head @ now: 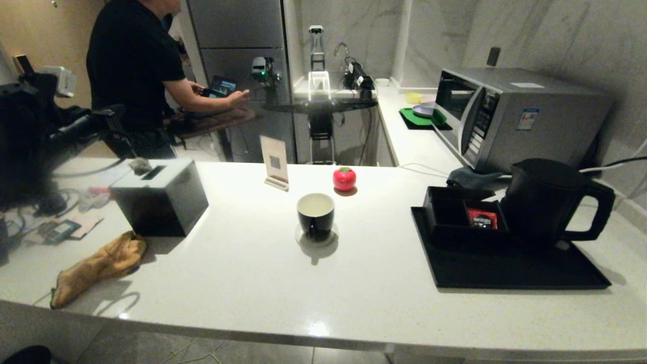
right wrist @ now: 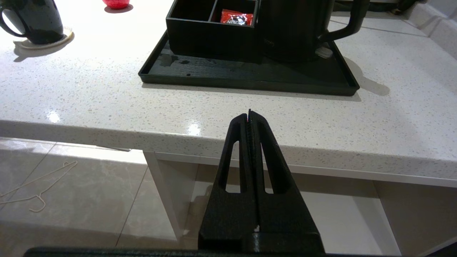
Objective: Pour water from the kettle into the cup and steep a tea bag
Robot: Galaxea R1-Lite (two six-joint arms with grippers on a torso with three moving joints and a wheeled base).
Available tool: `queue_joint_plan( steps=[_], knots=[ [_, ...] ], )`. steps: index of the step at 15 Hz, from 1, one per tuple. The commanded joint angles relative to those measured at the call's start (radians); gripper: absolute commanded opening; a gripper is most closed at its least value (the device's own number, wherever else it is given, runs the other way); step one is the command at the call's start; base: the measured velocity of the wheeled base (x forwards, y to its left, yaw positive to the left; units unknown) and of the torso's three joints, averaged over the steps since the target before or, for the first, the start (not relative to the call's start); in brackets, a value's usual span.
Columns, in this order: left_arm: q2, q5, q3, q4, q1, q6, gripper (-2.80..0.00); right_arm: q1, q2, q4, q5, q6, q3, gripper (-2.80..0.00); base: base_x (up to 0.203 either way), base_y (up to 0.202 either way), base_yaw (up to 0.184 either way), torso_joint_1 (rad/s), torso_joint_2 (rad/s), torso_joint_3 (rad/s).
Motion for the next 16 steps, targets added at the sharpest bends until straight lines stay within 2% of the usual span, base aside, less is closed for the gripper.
queue_joint_plan(
  steps=[1,6,16],
  knots=[
    [0.027,-0.016,-0.044,0.023,0.001,0.0,-2.8,0.0,0.001,0.001,-0.001,0.0,0.0,-2.8,0.0,0.0,0.0,0.0,0.0,0.0],
    [0.076,-0.038,-0.126,0.066,0.001,0.002,-2.8,0.001,0.001,0.001,0.0,0.0,0.0,-2.8,0.0,0.0,0.0,0.0,0.0,0.0],
    [0.14,-0.04,-0.131,0.052,0.012,0.005,-2.8,0.001,0.001,0.001,0.0,0.0,0.0,-2.8,0.0,0.0,0.0,0.0,0.0,0.0]
  ],
)
